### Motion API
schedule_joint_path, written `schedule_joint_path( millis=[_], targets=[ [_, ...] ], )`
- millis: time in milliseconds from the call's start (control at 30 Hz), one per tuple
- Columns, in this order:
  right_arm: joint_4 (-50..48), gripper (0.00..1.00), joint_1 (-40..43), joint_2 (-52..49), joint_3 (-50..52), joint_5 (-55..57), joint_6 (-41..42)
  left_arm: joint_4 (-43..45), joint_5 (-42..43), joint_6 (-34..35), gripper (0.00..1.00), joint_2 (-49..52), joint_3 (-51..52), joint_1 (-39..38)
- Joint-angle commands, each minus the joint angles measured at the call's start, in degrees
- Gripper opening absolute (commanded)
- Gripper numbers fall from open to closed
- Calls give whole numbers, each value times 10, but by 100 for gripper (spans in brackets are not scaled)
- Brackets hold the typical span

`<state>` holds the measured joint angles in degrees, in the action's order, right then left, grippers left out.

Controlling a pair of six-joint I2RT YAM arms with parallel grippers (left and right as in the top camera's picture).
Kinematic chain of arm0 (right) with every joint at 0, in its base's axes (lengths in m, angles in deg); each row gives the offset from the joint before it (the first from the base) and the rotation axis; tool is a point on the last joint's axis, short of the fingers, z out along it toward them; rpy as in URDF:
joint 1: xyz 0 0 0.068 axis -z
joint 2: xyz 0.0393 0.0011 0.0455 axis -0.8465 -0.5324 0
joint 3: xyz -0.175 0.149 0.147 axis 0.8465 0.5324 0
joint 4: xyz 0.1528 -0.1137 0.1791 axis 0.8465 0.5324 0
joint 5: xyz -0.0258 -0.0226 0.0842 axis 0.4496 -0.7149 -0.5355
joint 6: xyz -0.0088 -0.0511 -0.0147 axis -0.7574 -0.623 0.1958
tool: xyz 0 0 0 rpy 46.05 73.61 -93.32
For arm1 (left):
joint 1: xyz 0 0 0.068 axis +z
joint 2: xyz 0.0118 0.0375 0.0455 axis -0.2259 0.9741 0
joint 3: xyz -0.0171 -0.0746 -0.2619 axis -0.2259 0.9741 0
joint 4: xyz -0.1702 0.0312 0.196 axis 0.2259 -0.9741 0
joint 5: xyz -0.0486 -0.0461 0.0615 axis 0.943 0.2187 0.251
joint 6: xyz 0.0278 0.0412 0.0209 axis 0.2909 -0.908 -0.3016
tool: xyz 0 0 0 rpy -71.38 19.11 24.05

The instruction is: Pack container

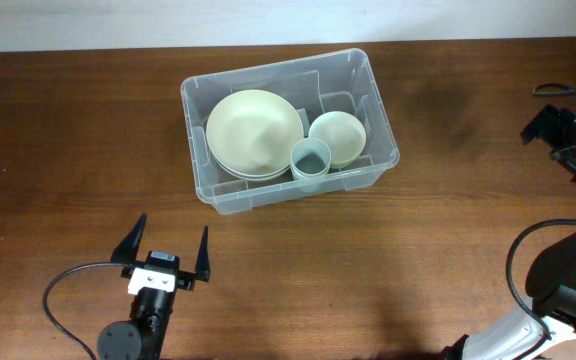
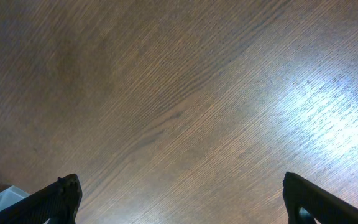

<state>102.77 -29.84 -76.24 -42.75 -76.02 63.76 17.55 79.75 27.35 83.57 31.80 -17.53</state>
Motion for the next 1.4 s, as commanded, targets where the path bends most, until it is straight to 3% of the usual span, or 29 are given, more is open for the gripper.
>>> schedule_joint_path(
  millis=[0,133,1367],
  targets=[
    [0,99,2,7,2,1,-4,-30,-14,-12,100,-6,3,3],
    [0,99,2,7,2,1,-4,-110,-19,-11,100,-6,3,3],
    [-6,99,9,6,3,-8,-4,-108,-17,-11,100,-6,2,12]
  ],
)
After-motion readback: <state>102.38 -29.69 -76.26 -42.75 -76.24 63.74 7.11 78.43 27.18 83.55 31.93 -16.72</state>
